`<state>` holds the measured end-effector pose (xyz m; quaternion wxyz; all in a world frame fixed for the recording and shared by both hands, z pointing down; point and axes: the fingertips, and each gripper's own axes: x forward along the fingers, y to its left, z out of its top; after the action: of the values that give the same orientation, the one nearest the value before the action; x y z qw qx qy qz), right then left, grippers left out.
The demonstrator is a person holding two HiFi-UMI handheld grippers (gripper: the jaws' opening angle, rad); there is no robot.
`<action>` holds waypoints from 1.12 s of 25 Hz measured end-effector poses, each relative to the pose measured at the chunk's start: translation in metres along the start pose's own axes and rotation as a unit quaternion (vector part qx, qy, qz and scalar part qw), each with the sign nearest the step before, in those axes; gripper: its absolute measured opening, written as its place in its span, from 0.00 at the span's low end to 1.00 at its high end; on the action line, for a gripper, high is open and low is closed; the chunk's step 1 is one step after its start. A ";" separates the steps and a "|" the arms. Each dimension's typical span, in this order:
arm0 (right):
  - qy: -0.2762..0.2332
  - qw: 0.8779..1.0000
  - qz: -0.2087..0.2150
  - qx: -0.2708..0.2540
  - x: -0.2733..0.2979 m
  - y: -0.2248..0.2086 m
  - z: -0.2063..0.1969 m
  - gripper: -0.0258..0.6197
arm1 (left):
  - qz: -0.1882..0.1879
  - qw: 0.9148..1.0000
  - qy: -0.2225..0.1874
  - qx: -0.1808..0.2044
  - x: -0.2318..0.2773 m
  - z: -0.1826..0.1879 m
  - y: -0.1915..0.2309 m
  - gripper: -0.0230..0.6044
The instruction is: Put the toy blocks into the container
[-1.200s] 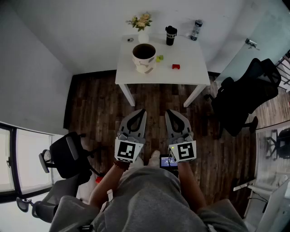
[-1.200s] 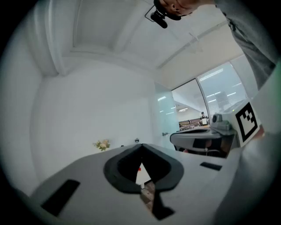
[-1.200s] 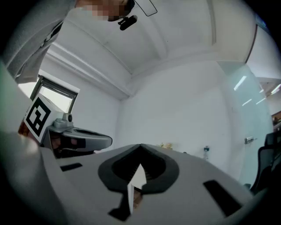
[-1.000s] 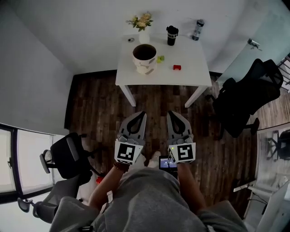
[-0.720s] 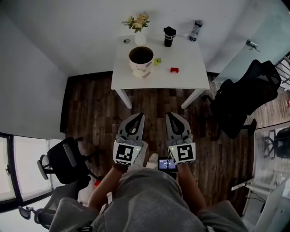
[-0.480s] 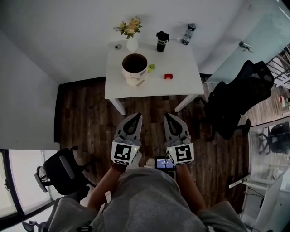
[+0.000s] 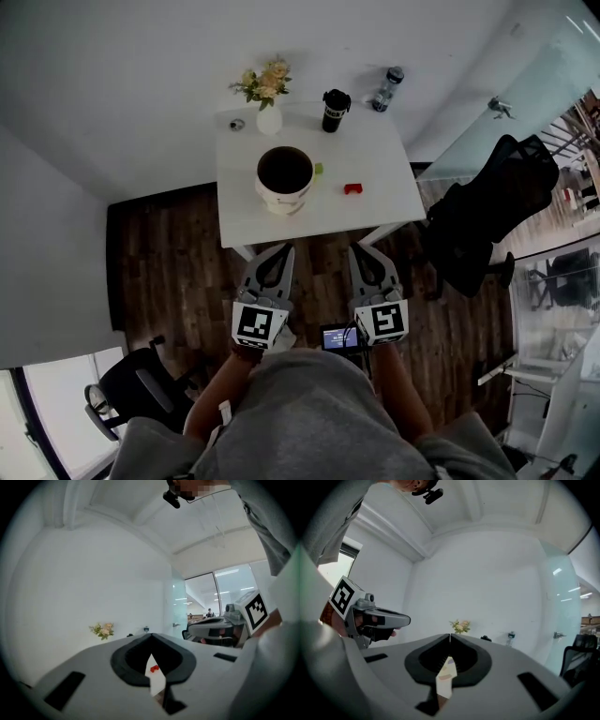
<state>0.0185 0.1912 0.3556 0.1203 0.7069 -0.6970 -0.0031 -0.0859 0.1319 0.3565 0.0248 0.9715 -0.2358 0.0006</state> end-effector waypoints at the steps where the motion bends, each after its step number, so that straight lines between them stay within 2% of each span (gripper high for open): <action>1: 0.003 1.000 -0.004 -0.002 0.006 -0.001 0.001 0.05 | 0.000 1.000 0.000 -0.003 0.002 -0.001 0.008 0.05; 9: 0.020 1.000 -0.017 -0.001 0.050 -0.011 -0.009 0.05 | -0.012 1.000 0.016 -0.010 0.019 -0.011 0.053 0.05; 13: 0.029 0.999 -0.017 -0.002 0.070 -0.034 -0.015 0.05 | -0.015 0.999 0.029 -0.004 0.032 -0.021 0.063 0.05; 19: 0.019 1.000 -0.010 -0.008 0.108 -0.082 -0.017 0.05 | -0.024 0.999 0.034 0.012 0.069 -0.016 0.070 0.05; 22: 0.014 1.000 0.005 -0.012 0.130 -0.106 -0.017 0.05 | -0.018 0.999 0.034 0.022 0.093 -0.012 0.074 0.05; 25: 0.008 0.999 0.037 -0.031 0.155 -0.128 -0.014 0.05 | -0.014 0.999 0.020 0.026 0.121 0.000 0.076 0.05; 28: 0.002 0.996 0.068 -0.056 0.177 -0.154 -0.012 0.05 | -0.010 0.999 0.025 0.029 0.144 0.003 0.077 0.05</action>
<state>0.1768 0.0190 0.3696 0.1610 0.6500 -0.7420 -0.0326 0.0069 -0.0029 0.3596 0.0026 0.9739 -0.2250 0.0309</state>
